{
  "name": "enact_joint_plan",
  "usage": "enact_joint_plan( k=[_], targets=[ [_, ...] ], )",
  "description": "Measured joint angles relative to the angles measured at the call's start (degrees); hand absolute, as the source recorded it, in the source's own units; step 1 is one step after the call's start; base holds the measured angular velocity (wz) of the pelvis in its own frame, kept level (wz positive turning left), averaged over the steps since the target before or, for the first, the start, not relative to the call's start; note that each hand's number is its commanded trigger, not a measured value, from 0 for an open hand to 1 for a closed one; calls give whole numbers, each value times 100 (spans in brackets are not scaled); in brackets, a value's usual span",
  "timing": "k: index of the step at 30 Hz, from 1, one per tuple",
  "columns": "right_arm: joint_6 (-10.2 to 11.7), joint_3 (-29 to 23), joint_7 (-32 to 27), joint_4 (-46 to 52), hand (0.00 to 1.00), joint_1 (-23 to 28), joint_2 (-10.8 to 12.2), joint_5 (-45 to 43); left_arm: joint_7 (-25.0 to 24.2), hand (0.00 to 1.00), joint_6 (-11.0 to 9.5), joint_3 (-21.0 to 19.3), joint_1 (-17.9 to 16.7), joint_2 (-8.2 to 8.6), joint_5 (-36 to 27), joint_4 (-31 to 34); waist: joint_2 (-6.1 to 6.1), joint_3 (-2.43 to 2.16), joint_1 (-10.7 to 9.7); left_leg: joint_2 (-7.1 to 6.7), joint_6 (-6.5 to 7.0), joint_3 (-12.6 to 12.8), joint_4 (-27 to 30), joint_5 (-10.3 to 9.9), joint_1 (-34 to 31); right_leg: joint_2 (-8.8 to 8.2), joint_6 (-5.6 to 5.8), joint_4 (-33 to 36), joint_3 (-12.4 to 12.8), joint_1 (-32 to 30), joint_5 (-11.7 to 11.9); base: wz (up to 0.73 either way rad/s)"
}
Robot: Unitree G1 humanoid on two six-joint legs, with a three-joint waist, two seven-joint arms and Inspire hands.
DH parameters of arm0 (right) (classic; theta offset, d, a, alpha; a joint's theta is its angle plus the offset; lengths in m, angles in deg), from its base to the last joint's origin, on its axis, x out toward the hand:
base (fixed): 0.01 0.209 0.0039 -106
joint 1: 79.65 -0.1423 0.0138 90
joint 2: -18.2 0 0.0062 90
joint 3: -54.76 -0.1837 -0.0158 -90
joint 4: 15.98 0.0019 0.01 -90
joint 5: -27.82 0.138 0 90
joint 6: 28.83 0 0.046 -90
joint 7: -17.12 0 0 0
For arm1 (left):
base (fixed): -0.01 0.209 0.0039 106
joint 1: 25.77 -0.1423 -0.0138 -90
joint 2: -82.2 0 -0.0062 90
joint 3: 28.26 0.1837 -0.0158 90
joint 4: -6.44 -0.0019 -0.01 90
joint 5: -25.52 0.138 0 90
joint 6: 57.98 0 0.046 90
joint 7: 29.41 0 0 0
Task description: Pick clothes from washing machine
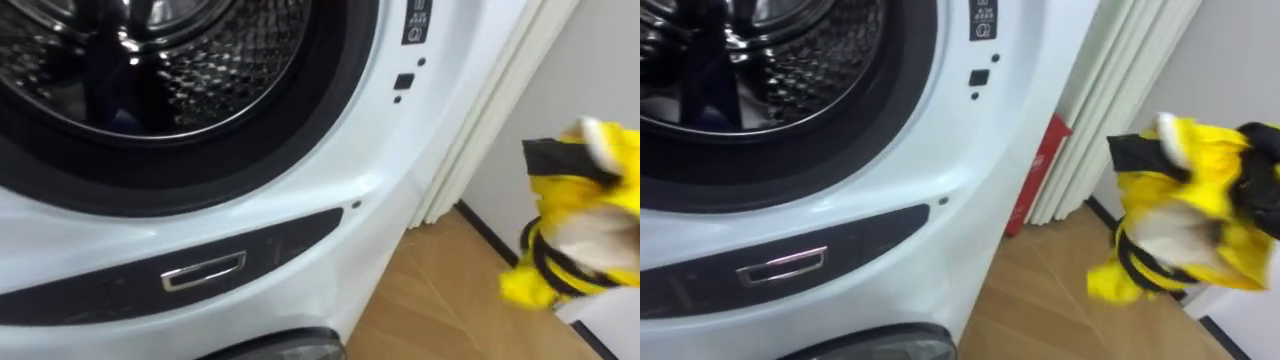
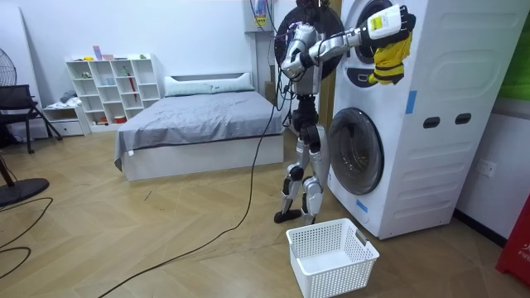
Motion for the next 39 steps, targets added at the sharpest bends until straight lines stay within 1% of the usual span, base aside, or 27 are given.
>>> enact_joint_plan(
  k=[2,5,7,8,9,12,14,16,17,18,19,20,21,22,24,25,26,27,28,29,30,32,33,35,36,38,39],
  targets=[
    [0,4,-93,-81,100,1,13,0,2,0,-1,5,23,-13,-3,9,-4,-1,-12,5,-7,40,1,-5,-8,-1,-11,12,4,-60,7,-19],
    [5,64,-141,-328,100,123,66,202,69,0,0,227,56,-38,5,33,-19,-5,-6,31,-25,144,12,-15,1,37,-17,10,95,-55,10,-16],
    [-1,97,-141,-484,100,208,166,263,68,0,0,294,134,-37,-1,31,-39,7,45,31,-28,214,11,-16,7,57,-17,10,157,-67,10,-18],
    [-9,117,-137,-499,100,240,291,324,68,0,-1,311,187,-38,0,18,-62,22,78,31,-28,240,11,-17,6,62,-18,10,177,-74,11,-17],
    [-8,163,-125,-507,100,246,383,379,63,0,0,318,239,-39,2,8,-51,34,80,32,-38,296,4,-22,5,77,-25,11,216,-100,16,-19],
    [-2,422,-87,-597,100,248,443,396,60,0,66,369,306,-81,-14,-44,-43,39,77,48,-60,363,2,-44,-42,125,-47,10,309,-167,54,-20],
    [9,601,-44,-862,100,249,514,437,47,0,94,576,334,-159,-14,-129,-28,31,90,87,-85,473,18,-67,-30,157,-67,1,317,-169,74,-13],
    [5,731,2,-1163,100,251,671,421,43,0,176,730,342,-146,-15,-124,52,-13,100,93,-92,513,18,-70,-54,172,-72,6,331,-253,80,-14],
    [-12,778,13,-1323,100,262,772,416,7,0,226,799,355,-127,-16,-122,143,-20,101,90,-93,518,21,-71,-95,177,-72,9,339,-298,82,-18],
    [-12,903,-10,-1480,100,252,791,417,-46,0,284,889,365,-133,-20,-114,210,-26,99,87,-93,581,59,-71,-134,186,-72,43,351,-362,82,-23],
    [-12,978,-4,-1559,100,238,792,417,-59,0,299,904,369,-133,-20,-113,247,-16,99,88,-93,635,91,-71,-155,190,-72,69,362,-391,82,-33],
    [-3,1143,9,-1767,100,169,792,408,-99,0,389,1002,385,-146,-20,-113,333,4,89,83,-93,672,159,-71,-226,198,-66,104,452,-472,86,-32],
    [0,1256,30,-2050,100,82,793,423,-162,0,496,1064,441,-148,-30,-115,399,1,57,75,-93,677,231,-71,-340,185,-58,106,477,-564,91,-25],
    [0,1281,36,-2194,100,48,793,455,-187,0,529,1097,478,-146,-66,-118,434,2,30,69,-93,681,257,-71,-408,175,-58,115,473,-623,91,-11],
    [-1,1315,93,-2753,100,-173,794,615,-266,0,543,1103,562,-149,-200,-124,534,52,-22,54,-93,796,313,-71,-610,165,-54,243,462,-894,93,-13],
    [-1,1329,97,-2853,100,-242,794,618,-275,0,551,1102,562,-150,-224,-124,548,57,-46,49,-93,813,319,-70,-655,165,-54,265,464,-962,93,-23],
    [0,1342,106,-2983,100,-354,793,620,-281,0,589,1105,578,-151,-242,-125,581,74,-73,39,-92,831,322,-69,-733,176,-55,330,467,-1081,93,-18],
    [59,1383,128,-3153,100,-455,790,615,-294,0,622,1139,643,-153,-245,-170,620,91,-110,33,-90,839,347,-69,-833,175,-68,347,470,-1184,106,-14],
    [84,1404,147,-3277,100,-521,791,609,-305,0,638,1164,706,-157,-255,-238,639,95,-131,34,-90,838,368,-69,-894,173,-68,360,469,-1234,116,-4],
    [89,1445,169,-3477,100,-621,790,547,-332,0,660,1240,794,-160,-330,-256,691,111,-154,-3,-86,830,378,-71,-991,174,-68,419,482,-1359,118,0],
    [88,1483,166,-3649,100,-656,790,533,-372,0,660,1353,866,-147,-344,-254,777,92,-154,-17,-78,823,367,-75,-1101,190,-68,428,496,-1476,146,-3],
    [87,1635,159,-3705,100,-657,792,533,-425,0,660,1381,955,-141,-353,-249,864,93,-167,-21,-54,850,389,-62,-1258,218,-71,519,536,-1675,158,-12],
    [88,1666,172,-3732,100,-666,792,532,-443,0,687,1389,1003,-113,-424,-255,950,84,-181,-30,-54,870,418,-61,-1348,212,-80,525,552,-1764,176,-15],
    [126,1689,135,-3841,100,-726,791,538,-444,0,686,1484,1014,-72,-602,-254,1066,82,-184,-24,-54,907,440,-61,-1435,217,-85,533,595,-1855,200,-12],
    [190,1737,99,-4068,100,-835,791,542,-445,0,686,1580,1043,-67,-697,-250,1102,82,-191,-29,-53,905,463,-57,-1494,218,-85,581,628,-1933,200,-7],
    [211,1871,80,-4400,100,-1017,794,510,-444,0,687,1644,1131,-55,-792,-250,1109,85,-196,-48,-38,898,513,-43,-1610,213,-86,655,655,-2073,200,0],
    [211,1920,95,-4564,100,-1112,794,510,-441,0,687,1692,1185,-48,-877,-242,1115,87,-195,-82,-19,884,511,-15,-1688,196,-80,719,669,-2179,196,0]
  ],
)
